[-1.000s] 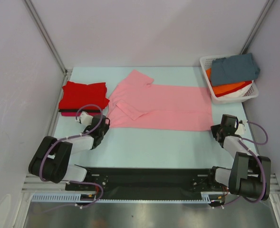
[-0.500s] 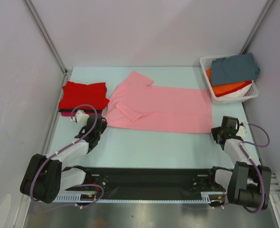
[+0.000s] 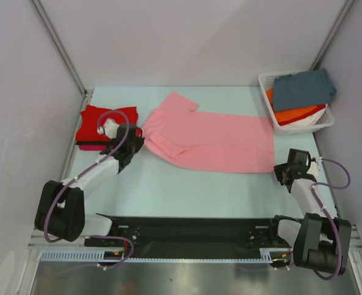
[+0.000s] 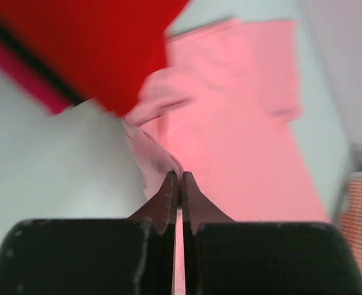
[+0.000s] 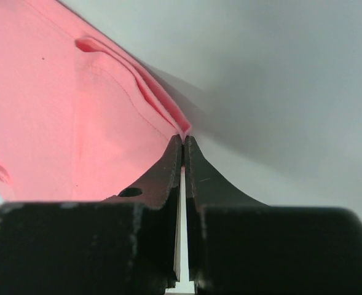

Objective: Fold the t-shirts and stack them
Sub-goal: Fold the tshirt

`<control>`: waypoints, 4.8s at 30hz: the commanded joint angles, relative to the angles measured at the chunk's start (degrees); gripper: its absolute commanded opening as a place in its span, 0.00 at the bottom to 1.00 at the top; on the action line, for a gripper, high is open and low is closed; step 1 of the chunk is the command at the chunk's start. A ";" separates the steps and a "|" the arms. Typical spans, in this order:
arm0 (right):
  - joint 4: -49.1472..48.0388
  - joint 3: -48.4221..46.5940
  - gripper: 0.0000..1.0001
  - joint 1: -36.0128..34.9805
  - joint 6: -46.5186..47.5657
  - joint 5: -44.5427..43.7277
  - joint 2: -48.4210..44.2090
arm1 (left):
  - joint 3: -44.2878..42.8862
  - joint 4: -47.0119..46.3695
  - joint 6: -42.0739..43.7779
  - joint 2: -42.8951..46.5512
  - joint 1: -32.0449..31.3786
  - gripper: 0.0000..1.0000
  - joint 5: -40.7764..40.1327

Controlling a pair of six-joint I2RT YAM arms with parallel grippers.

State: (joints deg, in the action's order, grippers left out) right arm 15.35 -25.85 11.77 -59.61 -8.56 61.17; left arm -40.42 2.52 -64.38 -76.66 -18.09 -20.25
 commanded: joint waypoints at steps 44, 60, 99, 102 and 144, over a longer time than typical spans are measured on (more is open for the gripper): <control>15.31 3.79 0.00 4.58 3.54 0.47 -15.64 | 23.54 14.17 2.60 28.58 2.00 0.00 -6.56; 22.43 1.68 0.06 4.58 4.51 -2.51 -19.94 | 26.01 22.25 1.36 42.11 2.00 0.33 -6.37; -10.34 -17.66 0.66 -21.09 38.17 4.86 -3.42 | -51.22 -2.53 42.32 -37.39 2.00 0.92 16.82; -11.13 -16.78 0.65 -21.09 37.91 5.22 -4.21 | -62.73 3.53 43.28 -47.33 2.09 0.92 17.52; -10.35 -17.92 0.59 -15.02 33.51 10.49 5.89 | -89.66 18.04 30.63 -74.95 5.78 0.12 33.52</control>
State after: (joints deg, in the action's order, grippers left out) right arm 4.49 -40.16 -3.36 -26.35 2.24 65.56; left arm -128.42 19.53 -33.80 -150.06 -12.84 12.23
